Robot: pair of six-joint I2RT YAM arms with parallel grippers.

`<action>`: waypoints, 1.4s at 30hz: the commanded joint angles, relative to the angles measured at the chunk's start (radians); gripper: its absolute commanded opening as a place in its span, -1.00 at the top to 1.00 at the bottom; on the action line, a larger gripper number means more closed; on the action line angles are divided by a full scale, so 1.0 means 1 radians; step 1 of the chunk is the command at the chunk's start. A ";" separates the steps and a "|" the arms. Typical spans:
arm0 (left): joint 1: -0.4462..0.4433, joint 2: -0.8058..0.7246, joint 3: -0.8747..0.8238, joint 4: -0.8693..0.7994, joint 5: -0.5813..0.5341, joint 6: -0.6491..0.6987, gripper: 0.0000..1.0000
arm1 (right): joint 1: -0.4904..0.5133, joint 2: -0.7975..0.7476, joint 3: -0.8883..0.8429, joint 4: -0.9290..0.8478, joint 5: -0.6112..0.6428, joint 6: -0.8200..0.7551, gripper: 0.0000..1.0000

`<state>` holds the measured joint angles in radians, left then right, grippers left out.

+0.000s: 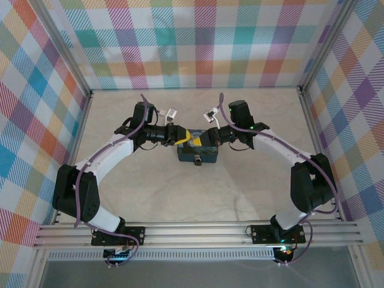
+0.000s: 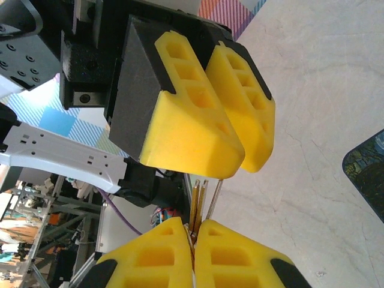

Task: Unlock a padlock with a key

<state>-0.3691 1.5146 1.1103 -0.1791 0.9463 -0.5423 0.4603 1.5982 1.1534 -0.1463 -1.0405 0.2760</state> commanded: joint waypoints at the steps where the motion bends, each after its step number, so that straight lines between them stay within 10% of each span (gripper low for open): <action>1: -0.006 -0.021 -0.009 0.038 0.036 -0.013 0.54 | -0.008 0.020 0.001 0.048 -0.064 0.011 0.97; 42: -0.011 -0.048 -0.034 0.054 0.042 -0.005 0.95 | -0.023 0.101 0.014 0.177 -0.100 0.160 0.95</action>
<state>-0.3698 1.5005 1.0885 -0.1276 0.9562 -0.5579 0.4435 1.6798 1.1534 0.0147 -1.1450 0.4488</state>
